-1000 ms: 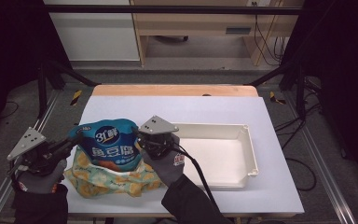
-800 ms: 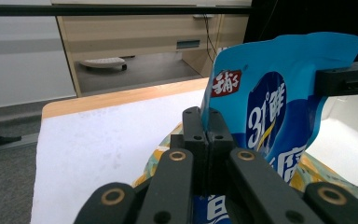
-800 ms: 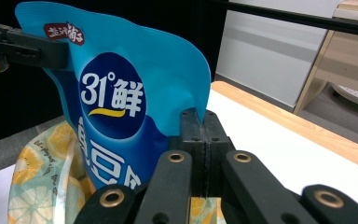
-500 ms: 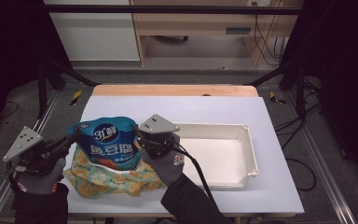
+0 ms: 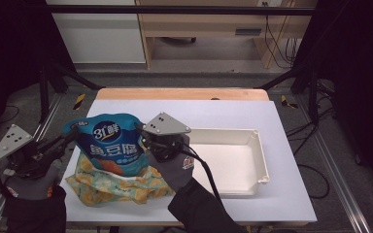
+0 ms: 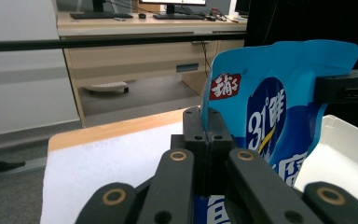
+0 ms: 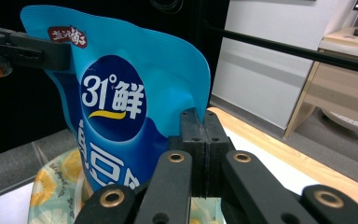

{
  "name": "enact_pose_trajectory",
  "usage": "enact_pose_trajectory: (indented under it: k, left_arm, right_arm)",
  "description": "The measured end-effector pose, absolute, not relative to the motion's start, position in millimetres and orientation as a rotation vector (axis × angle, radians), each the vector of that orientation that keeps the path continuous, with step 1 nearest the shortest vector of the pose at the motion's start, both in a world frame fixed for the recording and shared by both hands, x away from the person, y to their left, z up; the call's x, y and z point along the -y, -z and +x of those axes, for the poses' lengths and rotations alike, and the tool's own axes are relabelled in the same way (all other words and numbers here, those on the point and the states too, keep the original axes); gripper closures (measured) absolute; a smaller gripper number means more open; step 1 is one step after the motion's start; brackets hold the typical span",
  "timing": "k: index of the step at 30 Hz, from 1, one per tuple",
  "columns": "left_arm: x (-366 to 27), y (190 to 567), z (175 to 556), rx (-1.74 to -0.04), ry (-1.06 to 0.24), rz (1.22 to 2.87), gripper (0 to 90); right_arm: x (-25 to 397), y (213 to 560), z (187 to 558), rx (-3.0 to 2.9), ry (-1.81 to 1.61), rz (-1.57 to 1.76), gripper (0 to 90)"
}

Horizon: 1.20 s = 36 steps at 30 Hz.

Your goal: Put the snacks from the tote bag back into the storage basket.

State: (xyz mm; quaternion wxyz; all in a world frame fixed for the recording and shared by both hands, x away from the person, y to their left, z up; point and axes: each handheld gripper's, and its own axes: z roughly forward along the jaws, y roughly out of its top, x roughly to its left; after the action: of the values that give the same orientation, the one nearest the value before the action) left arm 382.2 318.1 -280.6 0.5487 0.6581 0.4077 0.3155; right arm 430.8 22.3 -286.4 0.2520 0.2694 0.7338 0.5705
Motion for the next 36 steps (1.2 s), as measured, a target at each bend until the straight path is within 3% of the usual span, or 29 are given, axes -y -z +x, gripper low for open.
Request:
enact_pose_trajectory:
  k: [22,36]
  left_arm:
    - [-300,233,368,-0.886,-0.791,1.546,89.8]
    - [-277,217,370,-0.849,-0.779,1.547,89.7]
  right_arm:
    - [-2,235,414,-1.934,-1.555,0.664,90.0]
    - [23,219,408,-1.897,-1.556,0.661,90.0]
